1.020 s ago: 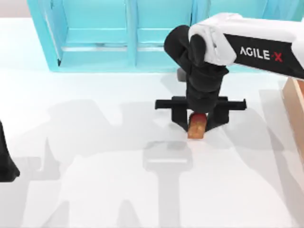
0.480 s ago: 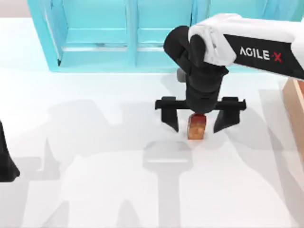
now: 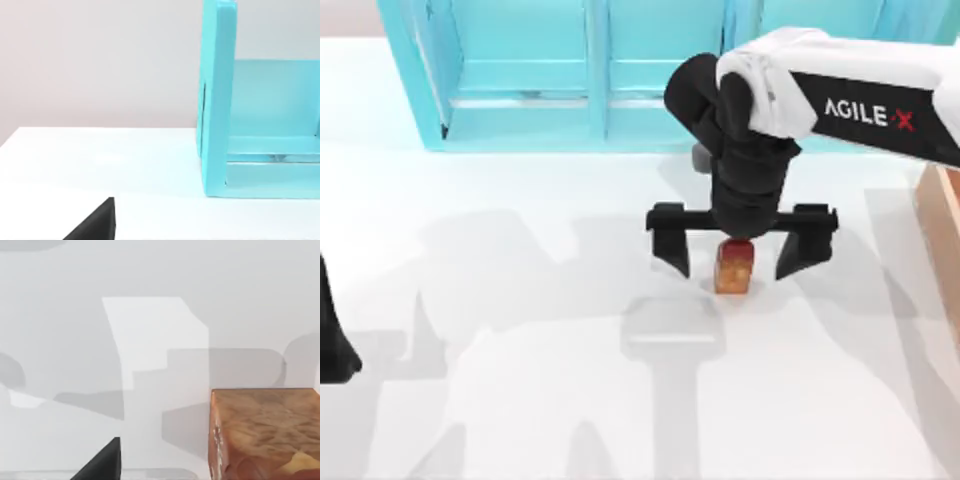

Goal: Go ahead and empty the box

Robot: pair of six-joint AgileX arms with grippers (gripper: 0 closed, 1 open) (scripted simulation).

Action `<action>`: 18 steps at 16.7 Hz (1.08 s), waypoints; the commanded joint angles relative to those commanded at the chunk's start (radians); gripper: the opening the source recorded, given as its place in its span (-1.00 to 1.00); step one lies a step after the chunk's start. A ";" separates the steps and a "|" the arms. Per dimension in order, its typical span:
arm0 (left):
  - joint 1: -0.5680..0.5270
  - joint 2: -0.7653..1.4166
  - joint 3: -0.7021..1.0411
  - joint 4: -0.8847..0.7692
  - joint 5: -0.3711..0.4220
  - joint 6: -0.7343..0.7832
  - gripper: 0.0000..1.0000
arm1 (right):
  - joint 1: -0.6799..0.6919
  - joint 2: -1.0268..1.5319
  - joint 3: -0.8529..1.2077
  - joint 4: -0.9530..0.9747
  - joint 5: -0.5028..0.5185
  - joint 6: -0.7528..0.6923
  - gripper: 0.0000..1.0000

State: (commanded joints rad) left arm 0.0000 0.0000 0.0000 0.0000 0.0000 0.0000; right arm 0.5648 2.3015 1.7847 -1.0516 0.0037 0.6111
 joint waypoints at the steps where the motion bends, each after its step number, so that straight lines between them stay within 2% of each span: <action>1: 0.000 0.000 0.000 0.000 0.000 0.000 1.00 | 0.001 0.000 0.013 -0.013 0.000 0.001 1.00; 11: 0.000 0.000 0.000 0.000 0.000 0.000 1.00 | -0.001 -0.045 0.228 -0.277 0.000 -0.002 1.00; 18: 0.000 0.000 0.000 0.000 0.000 0.000 1.00 | -0.021 -0.050 0.229 -0.286 -0.001 -0.024 1.00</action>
State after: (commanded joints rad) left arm 0.0000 0.0000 0.0000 0.0000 0.0000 0.0000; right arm 0.5437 2.2517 2.0141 -1.3374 0.0030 0.5873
